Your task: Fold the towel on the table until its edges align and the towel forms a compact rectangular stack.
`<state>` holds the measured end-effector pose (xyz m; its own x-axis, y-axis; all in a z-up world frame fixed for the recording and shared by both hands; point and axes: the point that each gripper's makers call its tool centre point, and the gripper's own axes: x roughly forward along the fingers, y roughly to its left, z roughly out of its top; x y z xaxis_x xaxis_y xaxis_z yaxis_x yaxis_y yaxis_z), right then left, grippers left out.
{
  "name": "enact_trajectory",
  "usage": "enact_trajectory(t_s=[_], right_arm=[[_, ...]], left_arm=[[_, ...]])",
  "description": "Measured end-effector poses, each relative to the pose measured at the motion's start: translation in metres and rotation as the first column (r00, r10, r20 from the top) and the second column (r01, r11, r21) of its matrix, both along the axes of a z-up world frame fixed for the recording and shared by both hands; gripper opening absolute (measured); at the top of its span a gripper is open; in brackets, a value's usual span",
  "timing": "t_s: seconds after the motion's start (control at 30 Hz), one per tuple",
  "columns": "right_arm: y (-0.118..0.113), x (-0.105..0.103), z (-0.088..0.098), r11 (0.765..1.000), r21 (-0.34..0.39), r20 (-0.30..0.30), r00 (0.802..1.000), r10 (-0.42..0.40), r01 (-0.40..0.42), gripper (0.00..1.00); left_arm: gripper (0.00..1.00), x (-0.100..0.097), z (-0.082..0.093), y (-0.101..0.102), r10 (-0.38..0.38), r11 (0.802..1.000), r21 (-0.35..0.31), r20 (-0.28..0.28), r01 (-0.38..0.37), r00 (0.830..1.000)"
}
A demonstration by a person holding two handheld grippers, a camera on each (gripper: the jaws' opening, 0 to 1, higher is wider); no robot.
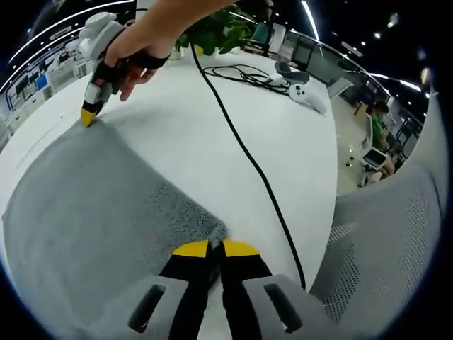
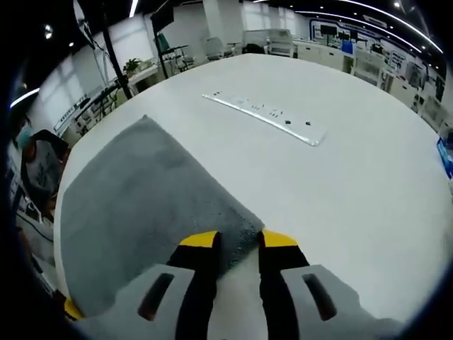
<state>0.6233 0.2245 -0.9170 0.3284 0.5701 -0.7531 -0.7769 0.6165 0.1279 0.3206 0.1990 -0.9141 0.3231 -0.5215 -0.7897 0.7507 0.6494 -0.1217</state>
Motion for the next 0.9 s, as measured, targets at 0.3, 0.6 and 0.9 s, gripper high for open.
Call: enact_trajectory(t_s=[0.3, 0.6, 0.9], right_arm=[[-0.014, -0.014, 0.004, 0.999, -0.013, -0.015, 0.999, 0.038, -0.039, 0.02], [-0.038, -0.022, 0.004, 0.997, -0.05, -0.033, 0.998, 0.049, -0.05, 0.01], [-0.066, -0.029, 0.01, 0.996, -0.081, -0.046, 0.999, 0.029, -0.033, 0.01]], left_arm=[[0.04, -0.006, 0.0, -0.011, -0.023, 1.0, -0.008, -0.011, 0.023, 1.0], [0.04, -0.014, 0.004, -0.028, 0.007, 0.998, -0.055, -0.064, -0.01, 0.998], [0.04, -0.02, 0.016, -0.05, -0.027, 0.997, -0.078, -0.029, 0.024, 0.999]])
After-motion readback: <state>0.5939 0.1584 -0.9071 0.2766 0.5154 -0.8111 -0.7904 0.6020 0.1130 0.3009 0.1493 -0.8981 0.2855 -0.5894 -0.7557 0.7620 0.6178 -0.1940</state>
